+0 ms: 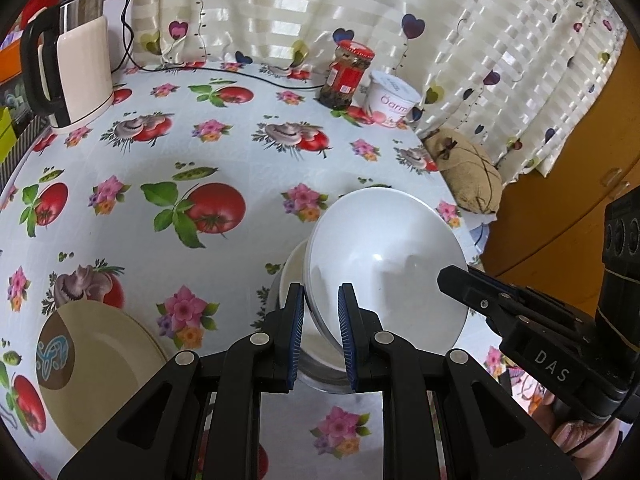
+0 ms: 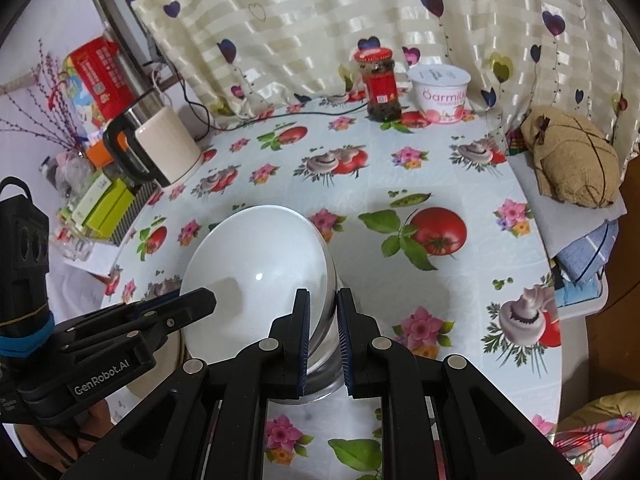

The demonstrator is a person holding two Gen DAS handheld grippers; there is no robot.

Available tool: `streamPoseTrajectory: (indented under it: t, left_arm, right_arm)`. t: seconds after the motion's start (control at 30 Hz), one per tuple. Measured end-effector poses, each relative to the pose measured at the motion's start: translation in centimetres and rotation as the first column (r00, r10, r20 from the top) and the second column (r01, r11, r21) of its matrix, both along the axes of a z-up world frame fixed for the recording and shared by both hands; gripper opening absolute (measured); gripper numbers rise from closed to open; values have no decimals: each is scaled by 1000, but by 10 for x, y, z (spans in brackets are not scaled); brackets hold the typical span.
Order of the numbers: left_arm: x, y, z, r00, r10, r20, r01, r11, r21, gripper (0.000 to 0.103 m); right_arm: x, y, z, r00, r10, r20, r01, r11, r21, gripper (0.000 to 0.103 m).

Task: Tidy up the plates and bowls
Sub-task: 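Carry the white bowl over and lower it into the steel bowl stack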

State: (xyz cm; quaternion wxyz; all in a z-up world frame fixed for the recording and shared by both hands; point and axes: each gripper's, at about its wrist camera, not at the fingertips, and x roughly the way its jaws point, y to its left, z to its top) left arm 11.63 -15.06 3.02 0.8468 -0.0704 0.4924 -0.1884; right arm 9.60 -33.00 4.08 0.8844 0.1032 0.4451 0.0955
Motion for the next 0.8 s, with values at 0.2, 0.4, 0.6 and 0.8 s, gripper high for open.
streamPoseTrajectory:
  t: [0.2, 0.4, 0.6, 0.8]
  left_arm:
    - [3, 1, -8, 1000, 5, -25, -5, 1000, 10, 18]
    - [4, 2, -11, 999, 6, -33, -6, 1000, 15, 18]
    - [6, 3, -16, 999, 7, -45, -6, 1000, 19, 18]
    - [8, 3, -20, 998, 6, -55, -5, 1000, 21, 18]
  right_arm:
    - [5, 3, -10, 1000, 7, -27, -7, 1000, -1, 14]
    - [9, 3, -18, 999, 11, -47, -12, 1000, -2, 14]
    - [11, 5, -23, 998, 16, -61, -16, 1000, -7, 14]
    - [13, 6, -28, 997, 19, -74, -20, 1000, -11, 14]
